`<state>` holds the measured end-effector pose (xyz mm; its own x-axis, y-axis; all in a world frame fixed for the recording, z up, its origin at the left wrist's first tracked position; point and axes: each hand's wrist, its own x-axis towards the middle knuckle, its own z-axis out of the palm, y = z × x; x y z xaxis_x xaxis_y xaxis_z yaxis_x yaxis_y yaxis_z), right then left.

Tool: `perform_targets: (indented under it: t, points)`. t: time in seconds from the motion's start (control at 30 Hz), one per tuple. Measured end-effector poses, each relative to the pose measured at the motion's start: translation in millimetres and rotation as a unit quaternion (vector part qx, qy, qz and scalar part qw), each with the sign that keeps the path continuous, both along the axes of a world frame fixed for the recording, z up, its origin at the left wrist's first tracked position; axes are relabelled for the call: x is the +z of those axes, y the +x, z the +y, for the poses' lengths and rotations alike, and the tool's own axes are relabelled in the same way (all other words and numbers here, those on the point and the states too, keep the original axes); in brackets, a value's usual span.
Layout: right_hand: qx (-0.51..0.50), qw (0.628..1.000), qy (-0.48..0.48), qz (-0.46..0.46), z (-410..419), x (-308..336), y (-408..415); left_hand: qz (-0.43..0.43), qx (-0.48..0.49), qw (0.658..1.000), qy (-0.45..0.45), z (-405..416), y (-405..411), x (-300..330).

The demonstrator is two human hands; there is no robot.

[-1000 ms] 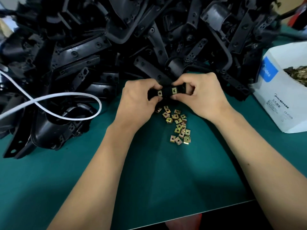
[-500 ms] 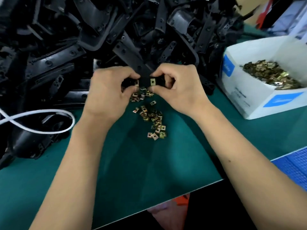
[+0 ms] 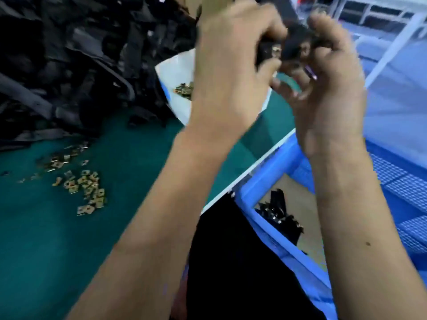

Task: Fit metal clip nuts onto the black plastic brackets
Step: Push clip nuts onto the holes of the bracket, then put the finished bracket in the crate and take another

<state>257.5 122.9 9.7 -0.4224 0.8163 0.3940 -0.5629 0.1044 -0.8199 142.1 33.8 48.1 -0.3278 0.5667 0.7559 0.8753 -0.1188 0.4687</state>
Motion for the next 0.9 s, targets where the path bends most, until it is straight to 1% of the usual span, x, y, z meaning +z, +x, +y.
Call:
perform_targets:
  t: [0.07,0.13,0.17,0.2,0.23,0.27,0.33,0.4,0.43,0.47,0.53,0.57,0.63,0.7,0.77,0.8,0.9]
  points:
    - [-0.009,0.989,-0.131,0.063,20.7,-35.2,44.7,-0.015,-0.093,0.995,-0.044,38.7,52.4,-29.5]
    - [-0.085,0.959,-0.250,0.103,32.5,-79.0,82.7,-0.039,-0.153,0.976,-0.152,65.7,95.8,-74.8]
    - [-0.126,0.942,-0.295,0.097,35.5,-103.5,99.1,-0.050,-0.177,0.959,-0.216,74.2,112.3,-101.2]
    - [-0.170,0.924,-0.337,0.069,36.7,-132.2,117.3,-0.062,-0.199,0.937,-0.281,79.1,128.3,-128.9]
    - [-0.196,0.906,-0.373,0.020,35.5,-159.9,129.5,-0.074,-0.215,0.913,-0.338,80.4,140.1,-156.4]
    - [-0.216,0.885,-0.408,-0.053,33.1,-185.9,139.2,-0.084,-0.223,0.891,-0.386,78.8,147.4,-182.6]
    - [-0.229,0.834,-0.448,-0.226,27.9,-232.3,153.6,-0.092,-0.226,0.847,-0.472,72.8,157.3,-228.4]
    - [-0.192,0.796,-0.454,-0.351,19.0,-271.1,162.4,-0.081,-0.220,0.799,-0.554,61.9,161.5,-265.2]
    - [-0.172,0.779,-0.489,-0.353,14.6,-285.5,162.8,-0.067,-0.211,0.780,-0.585,55.2,160.4,-278.3]
    - [-0.150,0.766,-0.532,-0.328,11.7,-297.6,164.9,-0.057,-0.200,0.769,-0.605,48.9,158.8,-288.6]
    - [-0.154,0.741,-0.575,-0.312,7.7,-310.4,165.5,-0.063,-0.177,0.768,-0.612,38.8,151.0,-303.1]
    - [-0.165,0.732,-0.584,-0.310,8.7,-310.6,160.7,-0.082,-0.168,0.770,-0.609,36.2,146.7,-306.3]
    - [-0.190,0.735,-0.580,-0.296,10.8,-305.2,153.9,-0.134,-0.156,0.783,-0.588,36.7,139.9,-303.3]
    - [-0.217,0.749,-0.557,-0.284,15.0,-291.1,143.9,-0.161,-0.145,0.810,-0.544,43.8,136.2,-290.8]
    - [-0.246,0.772,-0.508,-0.292,20.4,-272.2,134.0,-0.173,-0.134,0.842,-0.493,53.6,136.5,-266.2]
    - [-0.266,0.786,-0.469,-0.303,24.3,-259.5,128.2,-0.174,-0.135,0.863,-0.455,58.2,137.2,-249.0]
    - [-0.340,0.835,-0.291,-0.322,35.3,-200.1,106.8,-0.167,-0.163,0.926,-0.296,68.4,137.9,-183.0]
